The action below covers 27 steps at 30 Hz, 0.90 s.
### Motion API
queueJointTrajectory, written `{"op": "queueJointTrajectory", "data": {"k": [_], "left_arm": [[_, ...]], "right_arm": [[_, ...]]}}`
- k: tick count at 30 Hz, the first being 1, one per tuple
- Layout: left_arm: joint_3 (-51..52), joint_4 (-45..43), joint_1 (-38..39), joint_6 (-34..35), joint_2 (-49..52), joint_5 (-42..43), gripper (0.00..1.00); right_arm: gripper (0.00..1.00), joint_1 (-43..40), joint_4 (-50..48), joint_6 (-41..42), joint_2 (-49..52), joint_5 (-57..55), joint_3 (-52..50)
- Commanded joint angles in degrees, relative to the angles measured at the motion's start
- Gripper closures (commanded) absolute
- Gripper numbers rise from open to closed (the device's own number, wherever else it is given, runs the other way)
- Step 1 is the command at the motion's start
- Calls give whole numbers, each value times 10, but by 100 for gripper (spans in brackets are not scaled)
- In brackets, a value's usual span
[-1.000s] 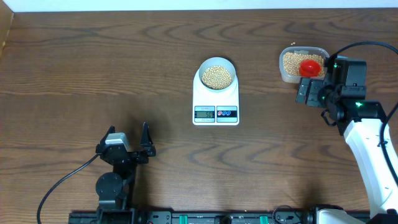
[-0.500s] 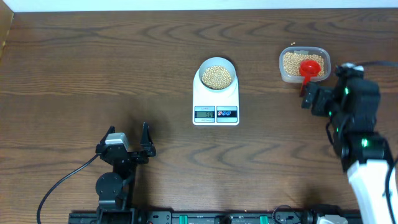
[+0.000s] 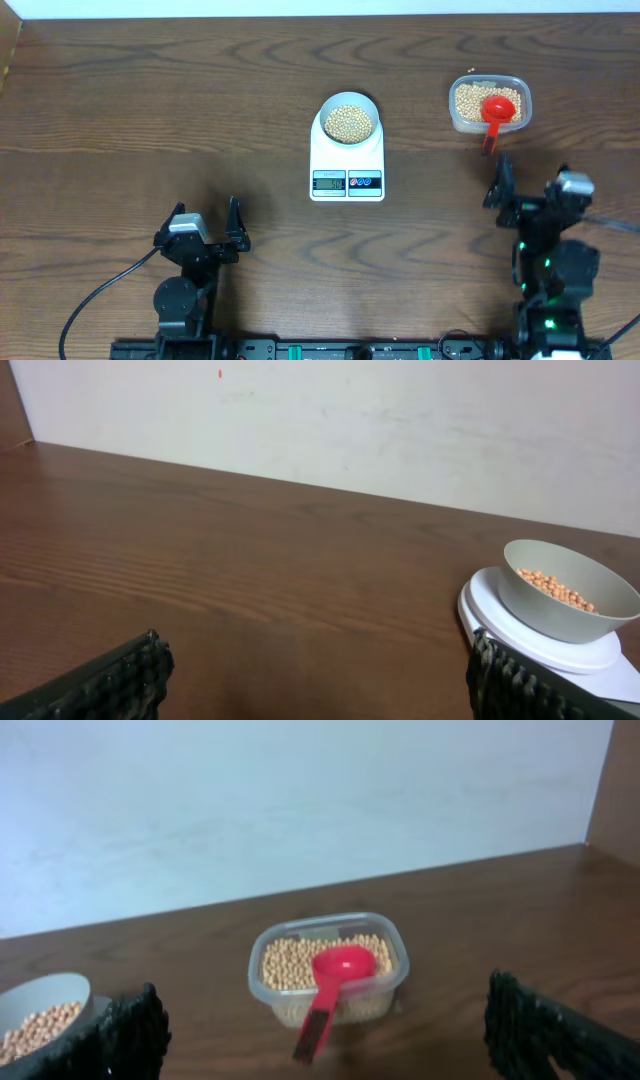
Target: Scoop item into bowl and weigh 50g on scale
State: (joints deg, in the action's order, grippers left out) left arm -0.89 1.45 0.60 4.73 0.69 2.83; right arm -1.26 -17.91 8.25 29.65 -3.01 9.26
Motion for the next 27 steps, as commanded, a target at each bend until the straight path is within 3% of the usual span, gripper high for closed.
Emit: {"op": "queueJointTrajectory", "data": {"k": [1, 14, 23, 27], "left_arm": [[7, 25, 2, 5, -3, -7, 4], [7, 25, 2, 5, -3, -7, 4], [7, 25, 2, 5, -3, -7, 4], [7, 25, 2, 5, -3, -7, 4]], "right_arm": [[1, 2, -27, -6, -55, 4, -67], [1, 2, 81, -17, -170, 0, -89], [1, 2, 214, -17, -235, -1, -89], [1, 2, 220, -51, -260, 2, -89]]}}
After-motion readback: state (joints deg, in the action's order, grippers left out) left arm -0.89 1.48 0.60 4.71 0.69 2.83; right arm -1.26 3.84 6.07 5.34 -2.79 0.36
